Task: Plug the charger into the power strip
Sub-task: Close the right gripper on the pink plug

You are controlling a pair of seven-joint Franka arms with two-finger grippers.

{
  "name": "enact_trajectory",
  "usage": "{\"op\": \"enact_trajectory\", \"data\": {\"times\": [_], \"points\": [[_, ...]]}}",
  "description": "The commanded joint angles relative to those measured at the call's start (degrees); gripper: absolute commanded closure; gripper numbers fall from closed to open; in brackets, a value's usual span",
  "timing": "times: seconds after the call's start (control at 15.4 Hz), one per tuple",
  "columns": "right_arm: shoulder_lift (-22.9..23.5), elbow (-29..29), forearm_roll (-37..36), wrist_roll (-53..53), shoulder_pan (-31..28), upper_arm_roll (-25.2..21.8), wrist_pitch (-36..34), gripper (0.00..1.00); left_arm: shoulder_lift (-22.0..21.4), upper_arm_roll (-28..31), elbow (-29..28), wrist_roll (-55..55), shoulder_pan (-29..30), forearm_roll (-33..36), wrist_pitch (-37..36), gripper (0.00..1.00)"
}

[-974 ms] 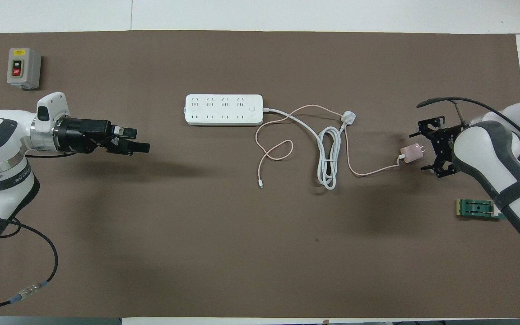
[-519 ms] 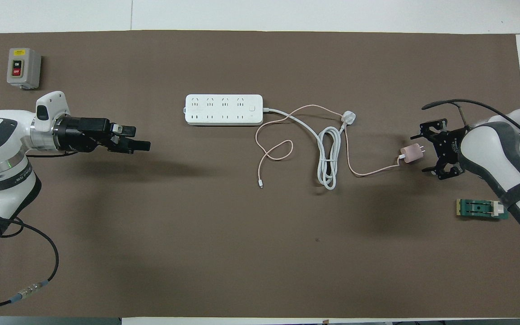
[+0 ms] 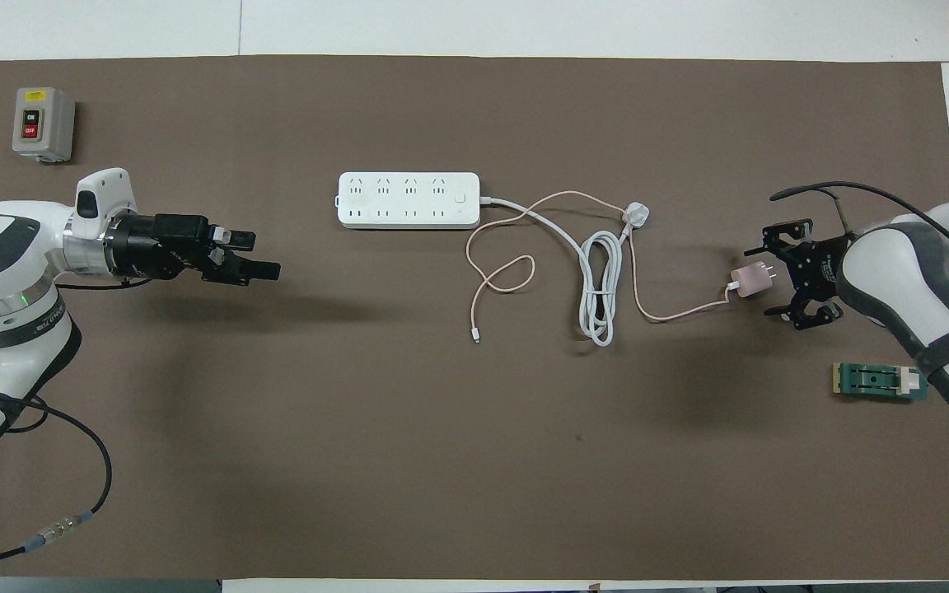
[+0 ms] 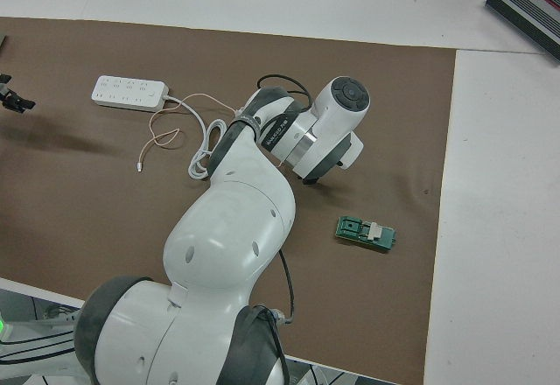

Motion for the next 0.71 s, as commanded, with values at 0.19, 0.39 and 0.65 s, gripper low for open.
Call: {"op": "enact_trajectory", "data": {"times": [0.19, 0.39, 0.65], "points": [[0.72, -0.13, 1.52, -3.24, -1.49, 0.52, 0.40, 0.00, 0.48, 0.55, 0.31, -0.92, -0.70, -0.50, -0.49, 0.00], [0.99, -0.04, 1.52, -3.67, -2.02, 0.52, 0.57, 0.00, 0.49, 0.55, 0.22, -1.01, -0.79, -0.50, 0.21, 0.00], [1.16, -0.04, 1.52, -3.85, -2.02, 0.52, 0.84, 0.00, 0.49, 0.55, 0.13, -1.36, -1.23, -0.50, 1.53, 0.00]]}}
